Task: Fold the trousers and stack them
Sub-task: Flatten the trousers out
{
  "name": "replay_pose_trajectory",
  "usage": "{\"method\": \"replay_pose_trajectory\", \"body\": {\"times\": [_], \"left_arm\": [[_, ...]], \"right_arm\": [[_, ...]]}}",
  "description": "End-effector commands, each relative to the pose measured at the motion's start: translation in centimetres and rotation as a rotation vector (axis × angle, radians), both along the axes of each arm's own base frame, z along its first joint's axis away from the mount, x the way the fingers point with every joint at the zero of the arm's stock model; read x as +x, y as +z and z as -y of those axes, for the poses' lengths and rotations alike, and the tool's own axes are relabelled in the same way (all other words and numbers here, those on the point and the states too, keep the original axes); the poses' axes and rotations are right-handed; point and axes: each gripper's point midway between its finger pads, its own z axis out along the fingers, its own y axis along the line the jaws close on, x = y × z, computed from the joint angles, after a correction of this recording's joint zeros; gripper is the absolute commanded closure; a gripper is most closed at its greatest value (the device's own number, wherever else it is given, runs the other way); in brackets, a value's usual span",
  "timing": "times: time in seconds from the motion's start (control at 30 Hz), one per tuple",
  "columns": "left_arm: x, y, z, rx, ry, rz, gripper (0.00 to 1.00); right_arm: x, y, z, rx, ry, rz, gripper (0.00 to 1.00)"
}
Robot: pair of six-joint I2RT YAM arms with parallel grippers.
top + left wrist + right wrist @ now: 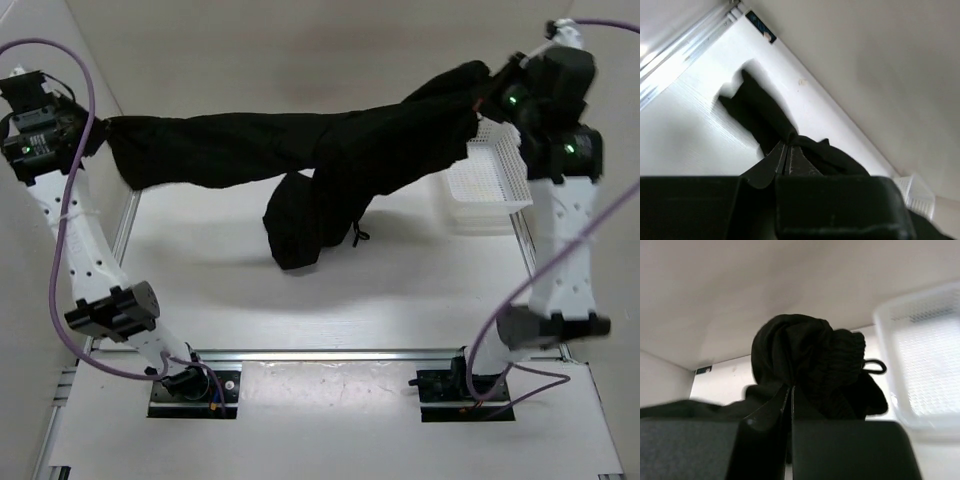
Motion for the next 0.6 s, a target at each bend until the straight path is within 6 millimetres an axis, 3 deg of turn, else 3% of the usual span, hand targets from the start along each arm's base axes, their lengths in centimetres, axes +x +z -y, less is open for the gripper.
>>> {"method": "replay_pose_trajectory", "body": {"times": [0.0, 0.03, 0.07, 0.1, 0.13, 0.17, 0.2, 0.23, 0.27, 0.3, 0.4, 0.43, 0.47, 0.57], "left_arm": [[-3.5, 1.4, 1.0, -0.005, -0.031, 0.025, 0.9], [-5.1, 2.0, 1.7, 0.003, -0.031, 0.043, 0.9], [-5.8, 1.0, 2.0, 0.008, -0.038, 0.021, 0.9], [-6.4, -3.2, 2.2, -0.037, -0.038, -0.078, 0.9], [-7.9, -3.2, 2.5, -0.018, -0.033, -0.054, 0.88], [-8.5, -4.8, 2.8, -0.032, -0.033, -0.084, 0.79], [-9.4, -9.4, 2.9, -0.064, -0.031, -0.188, 0.63], [-9.9, -10.9, 3.1, -0.068, -0.036, -0.213, 0.3], [-10.2, -12.0, 3.4, -0.073, -0.049, -0.229, 0.19], [-10.6, -13.9, 3.3, -0.076, -0.052, -0.277, 0.14], [-10.9, -14.8, 3.0, -0.066, -0.059, -0.34, 0.11], [-10.9, -14.4, 2.9, -0.053, -0.065, -0.333, 0.13], [-10.8, -14.1, 2.7, -0.044, -0.057, -0.327, 0.15], [-10.1, -13.1, 2.7, -0.024, -0.064, -0.289, 0.43]], "right_arm": [[-4.1, 0.7, 3.9, -0.006, -0.137, 0.037, 1.0], [-5.0, -0.2, 5.1, 0.007, -0.195, 0.02, 1.0], [-8.1, 0.3, 5.6, 0.02, -0.223, 0.047, 1.0], [-8.6, -5.1, 6.2, 0.016, -0.263, -0.07, 0.95], [-11.6, -5.3, 6.9, 0.06, -0.319, -0.049, 0.6], [-12.5, -11.2, 8.4, 0.034, -0.417, -0.163, 0.36], [-13.8, -13.3, 9.1, 0.038, -0.46, -0.187, 0.17], [-16.3, -13.9, 9.8, 0.066, -0.511, -0.173, 0.04], [-17.3, -15.1, 10.3, 0.071, -0.544, -0.188, 0.02], [-18.0, -17.1, 10.3, 0.062, -0.545, -0.218, 0.01], [-20.3, -18.1, 10.4, 0.063, -0.545, -0.216, 0.01], [-20.8, -18.2, 10.2, 0.052, -0.531, -0.223, 0.02], [-21.1, -18.7, 10.1, 0.041, -0.52, -0.236, 0.14], [-20.6, -19.5, 8.5, 0.005, -0.403, -0.279, 0.41]]}}
